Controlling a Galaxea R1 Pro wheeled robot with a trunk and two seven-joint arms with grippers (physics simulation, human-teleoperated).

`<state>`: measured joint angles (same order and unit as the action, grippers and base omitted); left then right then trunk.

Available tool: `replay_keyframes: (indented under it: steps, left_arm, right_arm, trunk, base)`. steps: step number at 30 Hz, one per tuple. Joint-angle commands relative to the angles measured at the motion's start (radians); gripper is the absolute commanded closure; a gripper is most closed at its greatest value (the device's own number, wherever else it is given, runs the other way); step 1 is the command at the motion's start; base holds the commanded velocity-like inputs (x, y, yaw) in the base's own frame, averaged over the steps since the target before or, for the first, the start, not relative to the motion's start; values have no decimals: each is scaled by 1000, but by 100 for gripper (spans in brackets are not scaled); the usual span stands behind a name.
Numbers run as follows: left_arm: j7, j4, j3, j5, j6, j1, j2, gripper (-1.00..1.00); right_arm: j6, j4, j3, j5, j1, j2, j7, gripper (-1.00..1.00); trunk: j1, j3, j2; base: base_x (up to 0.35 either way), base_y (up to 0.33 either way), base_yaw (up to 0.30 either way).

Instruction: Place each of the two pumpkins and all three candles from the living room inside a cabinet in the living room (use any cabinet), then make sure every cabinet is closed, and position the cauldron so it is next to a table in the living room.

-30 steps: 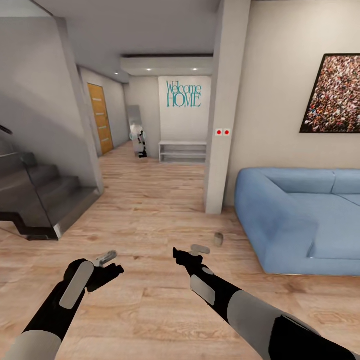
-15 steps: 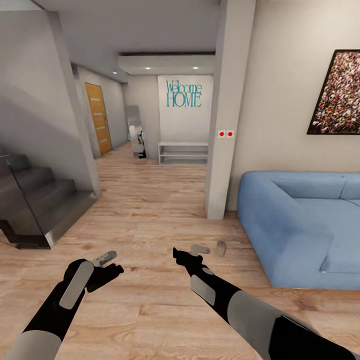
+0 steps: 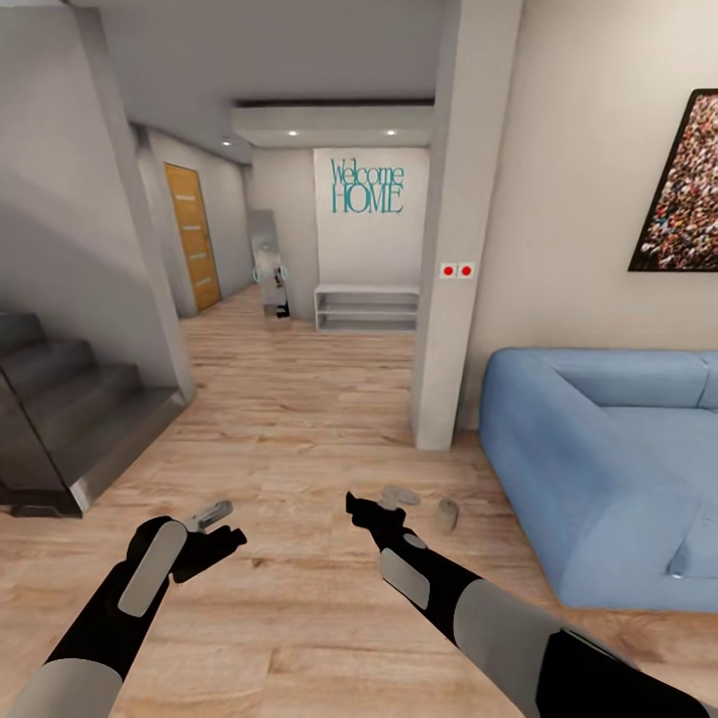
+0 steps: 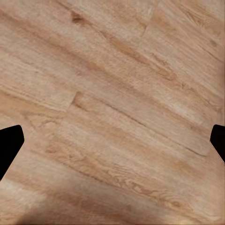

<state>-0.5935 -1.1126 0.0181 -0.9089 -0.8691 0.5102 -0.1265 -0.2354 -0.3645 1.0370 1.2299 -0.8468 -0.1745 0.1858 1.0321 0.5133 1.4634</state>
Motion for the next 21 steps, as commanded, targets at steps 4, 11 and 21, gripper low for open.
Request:
replay_keyframes:
  steps: [4,11,21]
  left_arm:
    - [-10,-1,3,-9,-1,1,0,-100]
    - [-11,-1,3,-6,-1,1,1,-100]
    - [-10,-1,3,-5,-1,1,0,-100]
  right_arm:
    - [11,13,7,12,-1,0,41,-100]
    - [94,94,2,36,-1,0,76,-100]
    - [121,104,-1,202,-1,0,100,-100]
  trunk:
    - [1,1,1]
    - [1,1,1]
    - [1,1,1]
  base:
    - [335,0,0]
    - [335,0,0]
    - [335,0,0]
